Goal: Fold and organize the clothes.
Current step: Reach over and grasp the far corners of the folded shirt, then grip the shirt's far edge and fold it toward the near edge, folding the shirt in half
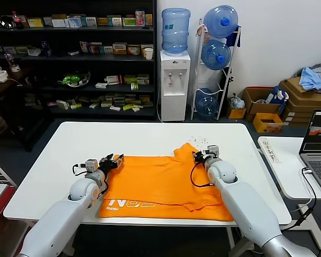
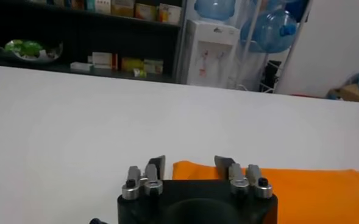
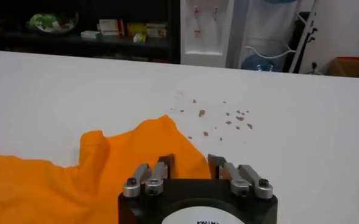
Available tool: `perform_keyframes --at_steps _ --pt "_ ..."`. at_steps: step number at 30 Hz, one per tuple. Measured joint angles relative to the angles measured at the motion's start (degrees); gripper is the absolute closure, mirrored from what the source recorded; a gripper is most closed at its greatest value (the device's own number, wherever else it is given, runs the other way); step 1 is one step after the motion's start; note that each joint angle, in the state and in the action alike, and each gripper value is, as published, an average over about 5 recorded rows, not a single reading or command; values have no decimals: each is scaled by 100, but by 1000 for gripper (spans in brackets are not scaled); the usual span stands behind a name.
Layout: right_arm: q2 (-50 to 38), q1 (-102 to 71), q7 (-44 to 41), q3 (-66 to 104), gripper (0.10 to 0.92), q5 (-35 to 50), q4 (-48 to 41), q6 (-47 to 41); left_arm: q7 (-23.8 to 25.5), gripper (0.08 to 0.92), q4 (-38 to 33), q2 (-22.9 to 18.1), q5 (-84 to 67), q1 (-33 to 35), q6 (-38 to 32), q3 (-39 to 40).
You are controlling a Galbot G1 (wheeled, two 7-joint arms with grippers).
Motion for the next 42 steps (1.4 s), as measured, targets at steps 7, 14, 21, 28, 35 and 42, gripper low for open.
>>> perform_keyframes --at_steps 7,14,21,28,35,42 --pt "-46 -62 -23 24 857 4 49 109 2 674 31 -17 34 13 -25 2" --pt "-125 -153 -53 84 901 56 194 309 -5 871 -16 -24 41 69 -60 -16" --pt "-239 -342 -82 178 901 109 471 649 38 905 -196 11 112 195 -205 -153" --pt "-558 -826 10 306 901 240 1197 777 43 905 -729 155 163 532 -329 -451" --pt "-1035 -1582 109 538 901 387 2196 827 24 905 -1519 342 279 1160 -384 -830" --pt "-1411 -2382 227 841 901 432 3122 833 54 905 -2311 503 408 1904 -448 -1199"
